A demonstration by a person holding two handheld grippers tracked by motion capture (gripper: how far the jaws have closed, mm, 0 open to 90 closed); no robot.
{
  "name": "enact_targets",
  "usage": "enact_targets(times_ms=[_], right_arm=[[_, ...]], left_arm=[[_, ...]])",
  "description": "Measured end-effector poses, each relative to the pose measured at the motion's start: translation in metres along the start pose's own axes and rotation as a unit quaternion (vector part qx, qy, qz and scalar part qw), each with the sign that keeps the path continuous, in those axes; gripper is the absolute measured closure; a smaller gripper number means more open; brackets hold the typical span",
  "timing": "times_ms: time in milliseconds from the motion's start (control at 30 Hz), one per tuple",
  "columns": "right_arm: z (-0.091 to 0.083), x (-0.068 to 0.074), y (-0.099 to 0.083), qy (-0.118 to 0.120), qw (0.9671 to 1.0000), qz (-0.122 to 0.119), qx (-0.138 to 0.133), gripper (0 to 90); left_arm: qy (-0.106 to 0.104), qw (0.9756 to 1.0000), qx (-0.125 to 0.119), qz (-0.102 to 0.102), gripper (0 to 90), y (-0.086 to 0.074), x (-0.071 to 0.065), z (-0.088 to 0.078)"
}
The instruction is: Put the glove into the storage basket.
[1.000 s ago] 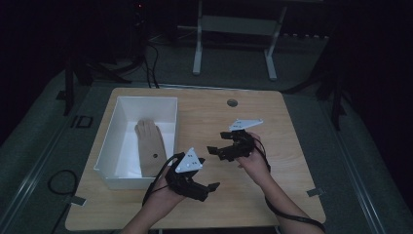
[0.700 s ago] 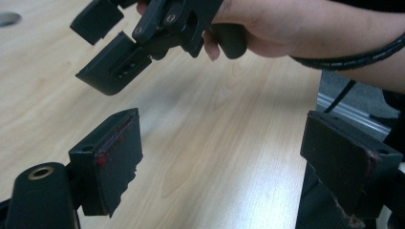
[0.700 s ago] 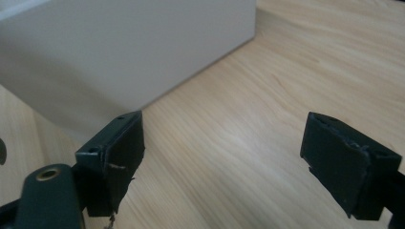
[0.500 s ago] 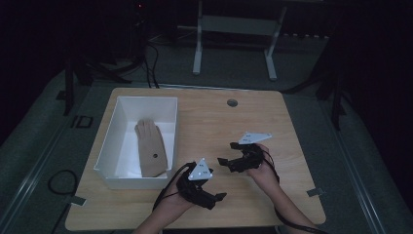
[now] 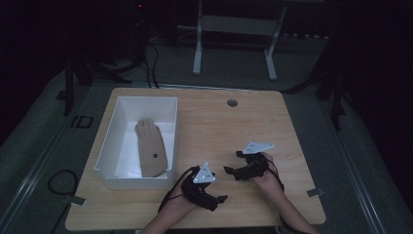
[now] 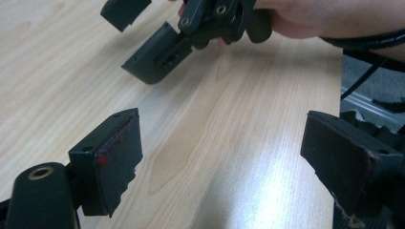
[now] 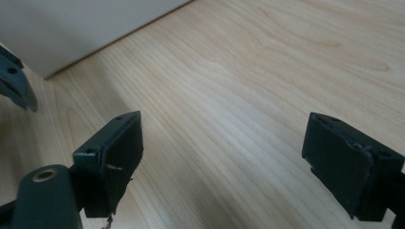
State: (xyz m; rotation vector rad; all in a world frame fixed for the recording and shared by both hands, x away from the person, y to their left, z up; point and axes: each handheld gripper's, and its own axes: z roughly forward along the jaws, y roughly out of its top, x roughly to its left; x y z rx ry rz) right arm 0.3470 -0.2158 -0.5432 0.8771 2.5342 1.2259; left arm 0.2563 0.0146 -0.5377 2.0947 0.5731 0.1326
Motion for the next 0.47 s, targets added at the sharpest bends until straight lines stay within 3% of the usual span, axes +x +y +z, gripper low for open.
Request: enact_targets(times_ms=[267, 467], right_arm=[[0.002, -0.004, -0.013, -0.008, 0.9999, 0.001, 0.010, 12.3], [0.003, -0.007, -0.019, -0.009, 0.9999, 0.012, 0.008, 12.4]], left_arm=[[-0.015, 0.9998, 0.009, -0.003, 14.5, -0.011, 0.001, 0.010], [-0.014, 0.9999, 0.010, 0.000, 14.5, -0.014, 0.001, 0.011]])
